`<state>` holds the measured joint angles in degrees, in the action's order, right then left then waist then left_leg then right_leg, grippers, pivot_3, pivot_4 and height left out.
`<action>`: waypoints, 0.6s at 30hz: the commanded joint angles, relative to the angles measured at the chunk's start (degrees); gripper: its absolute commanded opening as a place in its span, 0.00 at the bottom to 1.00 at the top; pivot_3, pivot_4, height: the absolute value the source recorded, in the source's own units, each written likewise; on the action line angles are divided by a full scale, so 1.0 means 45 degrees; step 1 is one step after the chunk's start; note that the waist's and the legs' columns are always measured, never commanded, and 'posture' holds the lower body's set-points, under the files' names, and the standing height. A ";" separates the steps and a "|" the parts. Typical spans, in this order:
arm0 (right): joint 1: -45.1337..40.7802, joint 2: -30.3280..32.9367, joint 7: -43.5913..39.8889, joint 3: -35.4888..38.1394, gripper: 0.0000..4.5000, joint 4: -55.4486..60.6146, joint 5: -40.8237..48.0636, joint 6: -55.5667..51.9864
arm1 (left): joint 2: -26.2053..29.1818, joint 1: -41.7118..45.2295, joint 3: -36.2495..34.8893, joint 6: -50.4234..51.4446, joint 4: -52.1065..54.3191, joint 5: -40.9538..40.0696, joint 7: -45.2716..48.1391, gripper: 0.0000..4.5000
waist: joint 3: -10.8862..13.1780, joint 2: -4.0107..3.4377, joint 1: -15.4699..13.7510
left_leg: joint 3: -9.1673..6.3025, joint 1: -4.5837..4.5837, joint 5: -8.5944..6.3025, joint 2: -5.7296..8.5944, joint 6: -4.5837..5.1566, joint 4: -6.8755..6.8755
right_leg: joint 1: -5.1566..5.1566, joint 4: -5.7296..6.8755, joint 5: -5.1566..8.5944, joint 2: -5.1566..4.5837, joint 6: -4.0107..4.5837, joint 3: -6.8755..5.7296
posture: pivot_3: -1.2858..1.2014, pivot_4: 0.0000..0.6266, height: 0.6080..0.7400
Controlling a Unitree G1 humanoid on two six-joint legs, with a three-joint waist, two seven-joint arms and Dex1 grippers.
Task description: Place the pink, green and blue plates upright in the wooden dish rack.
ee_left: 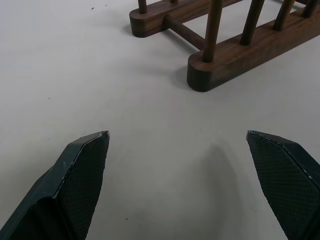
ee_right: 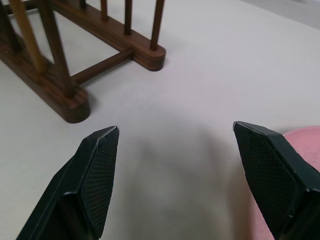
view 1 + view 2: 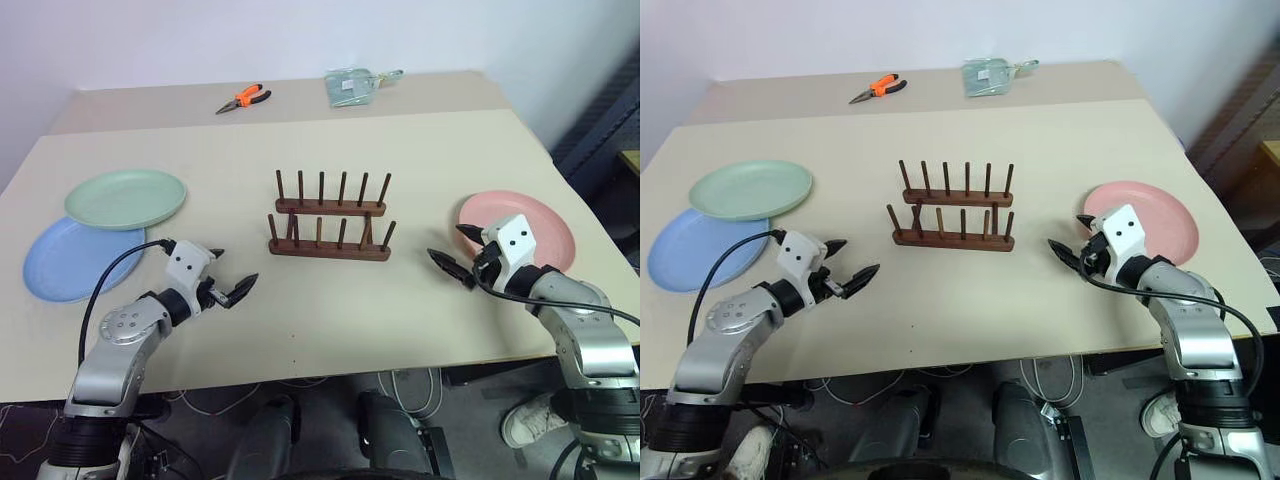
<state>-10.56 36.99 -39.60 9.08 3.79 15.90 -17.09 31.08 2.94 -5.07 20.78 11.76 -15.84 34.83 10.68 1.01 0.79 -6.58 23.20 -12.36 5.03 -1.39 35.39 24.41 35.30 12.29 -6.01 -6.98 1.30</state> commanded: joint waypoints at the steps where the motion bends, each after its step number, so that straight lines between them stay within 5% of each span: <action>1: -0.0511 0.0039 -0.0422 -0.0229 0.92 -0.0100 0.0140 -0.0075 | -0.0071 0.0338 0.0199 -0.0451 -0.0226 0.0177 0.0142 1.00 | 0.0000 0.0000 -0.0004 | 0.0001 -0.0001 0.0000 0.0000 0.0000 0.0000 | 0.0000 0.0000 0.0000 0.0000 0.0000 0.0000 | 0.52 0.24 0.94; 3: -0.0559 0.0146 -0.0659 -0.0337 0.99 -0.0189 0.0202 -0.0295 | -0.0116 0.0470 0.0263 -0.0492 -0.0389 0.0152 0.0249 1.00 | 0.0000 0.0001 -0.0036 | 0.0001 0.0001 0.0000 0.0001 0.0000 0.0001 | 0.0000 -0.0001 0.0000 0.0000 -0.0001 0.0000 | 0.52 0.24 0.94; 8: -0.0621 -0.0018 -0.0214 -0.0240 0.99 0.0062 -0.0065 -0.0197 | -0.0034 0.1668 0.0995 -0.0868 -0.1644 0.0454 0.1066 1.00 | 0.0000 0.0001 -0.0078 | -0.0001 0.0009 0.0000 0.0006 0.0001 0.0006 | 0.0000 -0.0006 -0.0002 -0.0002 -0.0003 -0.0002 | 0.52 0.24 0.94; 18: 0.1380 -0.0169 0.1365 0.0399 1.00 0.2217 -0.0749 -0.0185 | -0.1686 0.7023 0.4018 -0.3172 -0.9027 0.2095 0.4432 0.95 | -0.0012 -0.0019 -0.0279 | 0.0004 0.0023 -0.0018 0.0014 0.0025 0.0054 | -0.0006 0.0000 -0.0022 0.0002 -0.0040 -0.0007 | 0.52 0.24 0.94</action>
<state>-5.22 36.47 -34.82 8.58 9.83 12.51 -18.28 23.78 34.05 10.94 8.09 -25.44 -8.07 52.18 10.62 0.93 -0.47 -6.56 23.30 -12.45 5.10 -1.27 35.66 24.38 35.31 12.19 -6.00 -7.16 1.26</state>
